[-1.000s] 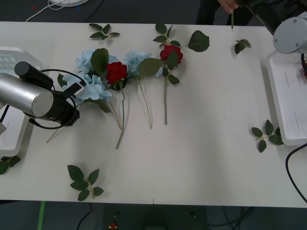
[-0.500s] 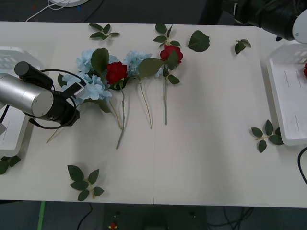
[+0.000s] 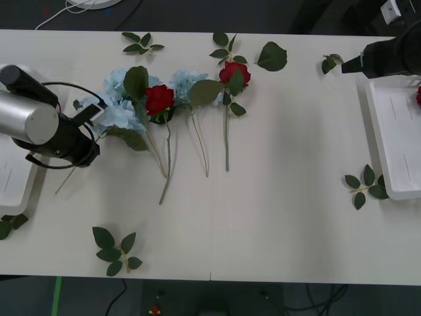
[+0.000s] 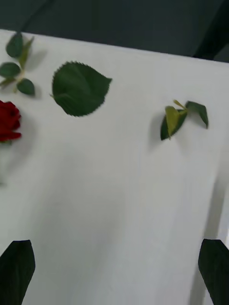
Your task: Place the red flowers into the right box and the blue flowers into the left box. If a person shows an open palm, hand one flower to the person first, then continue sorting.
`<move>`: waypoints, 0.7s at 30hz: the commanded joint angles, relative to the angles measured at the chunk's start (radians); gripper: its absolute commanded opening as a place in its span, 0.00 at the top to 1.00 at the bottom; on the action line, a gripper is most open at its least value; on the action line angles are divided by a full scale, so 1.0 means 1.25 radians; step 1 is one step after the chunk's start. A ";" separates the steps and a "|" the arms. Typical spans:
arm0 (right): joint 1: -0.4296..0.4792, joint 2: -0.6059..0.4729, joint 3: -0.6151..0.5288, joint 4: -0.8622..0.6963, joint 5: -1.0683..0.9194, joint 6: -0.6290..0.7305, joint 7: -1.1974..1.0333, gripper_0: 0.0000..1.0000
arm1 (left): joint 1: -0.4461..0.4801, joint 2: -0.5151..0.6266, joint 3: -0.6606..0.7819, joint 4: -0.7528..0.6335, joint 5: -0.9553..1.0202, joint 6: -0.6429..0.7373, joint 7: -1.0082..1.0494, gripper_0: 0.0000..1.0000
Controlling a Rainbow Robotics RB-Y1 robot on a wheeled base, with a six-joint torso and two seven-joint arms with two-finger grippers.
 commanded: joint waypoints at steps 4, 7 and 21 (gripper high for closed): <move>-0.057 0.121 -0.012 -0.036 0.161 0.083 -0.182 0.00 | -0.034 -0.004 0.324 -0.145 0.009 0.242 0.052 1.00; -0.075 0.177 0.009 -0.034 0.223 0.083 -0.238 0.00 | -0.055 -0.004 0.408 -0.160 0.010 0.325 0.048 1.00; -0.166 0.397 0.165 0.058 0.531 0.055 -0.482 0.00 | -0.024 0.125 0.642 -0.015 -0.011 0.239 -0.099 1.00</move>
